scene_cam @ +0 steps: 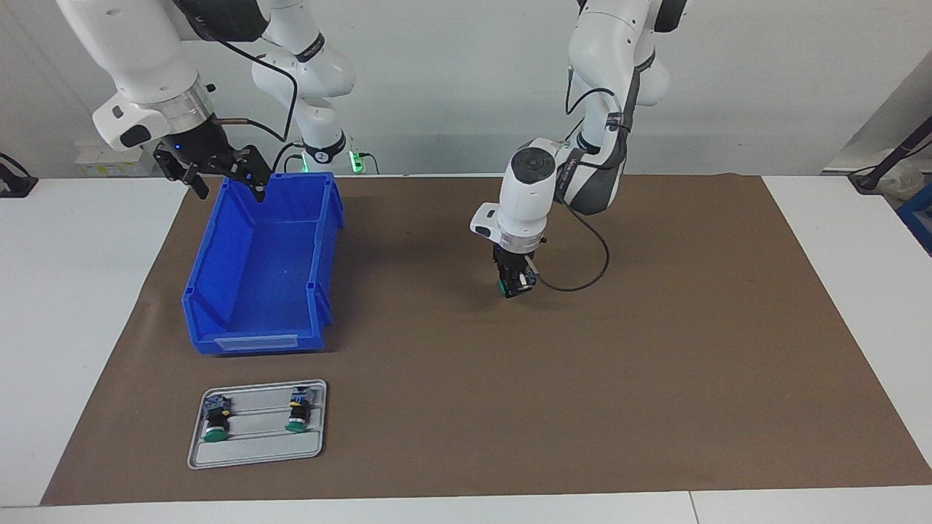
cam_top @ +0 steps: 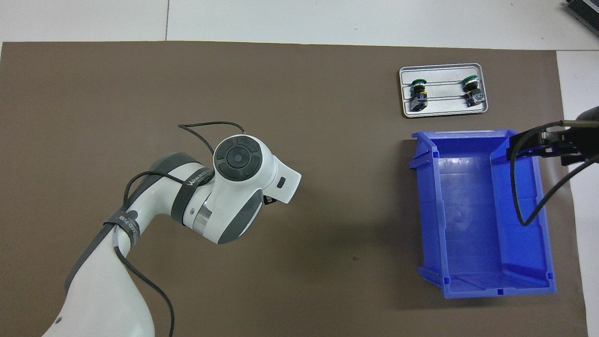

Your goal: Place and press button with both arms

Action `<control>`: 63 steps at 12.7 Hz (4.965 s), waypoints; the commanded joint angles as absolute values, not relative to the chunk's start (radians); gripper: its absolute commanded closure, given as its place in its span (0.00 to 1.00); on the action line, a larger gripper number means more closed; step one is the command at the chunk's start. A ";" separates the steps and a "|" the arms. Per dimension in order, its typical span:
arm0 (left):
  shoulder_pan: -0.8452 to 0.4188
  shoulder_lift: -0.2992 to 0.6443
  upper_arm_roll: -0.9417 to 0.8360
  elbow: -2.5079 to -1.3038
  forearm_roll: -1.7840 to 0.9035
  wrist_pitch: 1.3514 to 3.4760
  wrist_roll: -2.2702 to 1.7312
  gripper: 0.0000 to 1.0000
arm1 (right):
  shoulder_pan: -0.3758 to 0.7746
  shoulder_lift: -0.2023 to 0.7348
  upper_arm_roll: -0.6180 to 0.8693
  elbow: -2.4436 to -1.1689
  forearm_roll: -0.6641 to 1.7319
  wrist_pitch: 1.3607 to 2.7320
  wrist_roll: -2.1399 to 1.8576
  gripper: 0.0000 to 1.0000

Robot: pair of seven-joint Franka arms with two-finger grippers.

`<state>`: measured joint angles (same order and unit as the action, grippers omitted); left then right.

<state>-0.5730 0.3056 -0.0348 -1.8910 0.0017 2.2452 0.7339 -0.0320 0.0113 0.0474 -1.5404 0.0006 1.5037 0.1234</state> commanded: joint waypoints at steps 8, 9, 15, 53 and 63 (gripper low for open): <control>-0.508 0.268 -0.044 -1.868 0.009 2.082 0.933 0.85 | -0.041 -0.008 0.052 -1.562 0.025 1.508 0.101 0.00; -0.502 0.265 -0.044 -1.868 0.008 2.074 0.948 0.86 | -0.041 -0.008 0.052 -1.562 0.025 1.508 0.101 0.00; -0.385 0.250 -0.041 -1.835 -0.213 2.006 1.111 0.87 | -0.041 -0.008 0.052 -1.562 0.023 1.508 0.101 0.00; -0.291 0.066 -0.044 -2.401 -1.658 2.416 2.150 0.73 | -0.041 -0.008 0.052 -1.562 0.025 1.508 0.101 0.00; -0.223 0.022 -0.041 -2.528 -1.787 2.197 2.397 0.75 | -0.041 -0.008 0.052 -1.562 0.023 1.508 0.101 0.00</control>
<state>-0.2645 0.0851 -0.0458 -2.4621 -1.7616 2.2648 2.3410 -0.0320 0.0113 0.0474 -1.5405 0.0006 1.5037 0.1234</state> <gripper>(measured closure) 0.661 0.000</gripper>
